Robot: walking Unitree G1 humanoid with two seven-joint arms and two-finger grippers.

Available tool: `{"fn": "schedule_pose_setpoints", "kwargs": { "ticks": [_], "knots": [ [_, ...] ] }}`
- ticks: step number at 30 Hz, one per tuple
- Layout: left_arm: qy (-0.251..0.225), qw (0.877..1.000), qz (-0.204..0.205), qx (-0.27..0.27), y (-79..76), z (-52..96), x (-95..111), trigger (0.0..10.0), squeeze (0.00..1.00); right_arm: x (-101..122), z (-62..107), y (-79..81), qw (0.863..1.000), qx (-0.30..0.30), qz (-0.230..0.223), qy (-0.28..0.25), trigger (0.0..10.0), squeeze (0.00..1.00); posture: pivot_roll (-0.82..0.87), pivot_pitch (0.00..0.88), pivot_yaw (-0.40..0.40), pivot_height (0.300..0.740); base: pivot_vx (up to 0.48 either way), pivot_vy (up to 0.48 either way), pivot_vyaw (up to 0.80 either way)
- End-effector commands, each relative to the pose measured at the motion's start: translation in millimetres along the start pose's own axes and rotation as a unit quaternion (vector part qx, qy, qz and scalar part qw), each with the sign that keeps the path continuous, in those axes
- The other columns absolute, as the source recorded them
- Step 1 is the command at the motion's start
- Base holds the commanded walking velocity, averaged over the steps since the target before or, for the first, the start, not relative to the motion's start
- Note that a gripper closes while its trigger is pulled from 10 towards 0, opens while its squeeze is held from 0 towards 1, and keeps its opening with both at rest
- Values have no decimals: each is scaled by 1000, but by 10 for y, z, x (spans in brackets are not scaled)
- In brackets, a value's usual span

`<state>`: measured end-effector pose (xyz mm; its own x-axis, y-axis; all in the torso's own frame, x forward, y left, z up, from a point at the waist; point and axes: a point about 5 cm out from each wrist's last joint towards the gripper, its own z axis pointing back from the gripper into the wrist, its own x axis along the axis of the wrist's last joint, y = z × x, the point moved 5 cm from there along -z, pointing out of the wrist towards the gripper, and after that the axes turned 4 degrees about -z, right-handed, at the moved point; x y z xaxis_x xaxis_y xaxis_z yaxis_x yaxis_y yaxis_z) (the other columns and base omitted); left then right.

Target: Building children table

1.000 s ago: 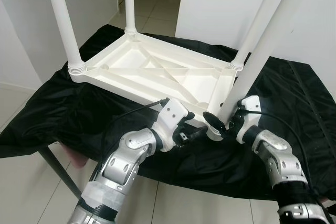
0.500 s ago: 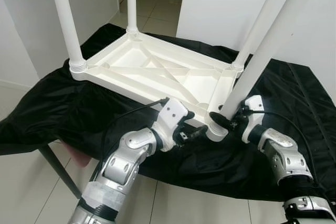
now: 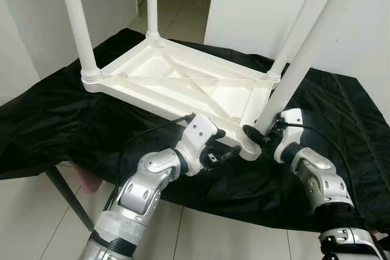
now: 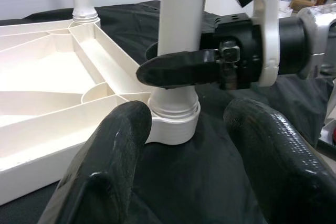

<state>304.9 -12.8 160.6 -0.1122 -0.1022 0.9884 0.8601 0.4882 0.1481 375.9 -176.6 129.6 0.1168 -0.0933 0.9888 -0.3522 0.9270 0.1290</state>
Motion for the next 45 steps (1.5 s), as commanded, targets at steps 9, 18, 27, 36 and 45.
{"fn": "schedule_pose_setpoints", "kwargs": {
  "ticks": [9,18,27,36,45],
  "knots": [
    [10,1000,0,24,32,3,-31,10000,0,-29,116,-213,956,-282,-70,-36,10000,0,-11,0,-119,740,0,0,0],
    [6,1000,1,26,26,-26,-20,10000,0,-112,103,48,922,-377,-80,-39,10000,0,-10,0,-125,740,0,0,0],
    [6,1000,3,27,30,-21,-23,10000,0,-32,11,213,949,-292,-101,-60,10000,1000,-8,0,-132,740,0,0,0],
    [8,1000,4,29,26,-9,-35,10000,0,34,30,168,977,-187,-64,-79,10000,1000,-5,0,-130,740,0,0,0],
    [8,1000,1,25,30,-13,-32,10000,0,-71,204,-121,997,-62,39,-23,10000,0,-14,0,-126,740,0,0,0]
  ]
}}
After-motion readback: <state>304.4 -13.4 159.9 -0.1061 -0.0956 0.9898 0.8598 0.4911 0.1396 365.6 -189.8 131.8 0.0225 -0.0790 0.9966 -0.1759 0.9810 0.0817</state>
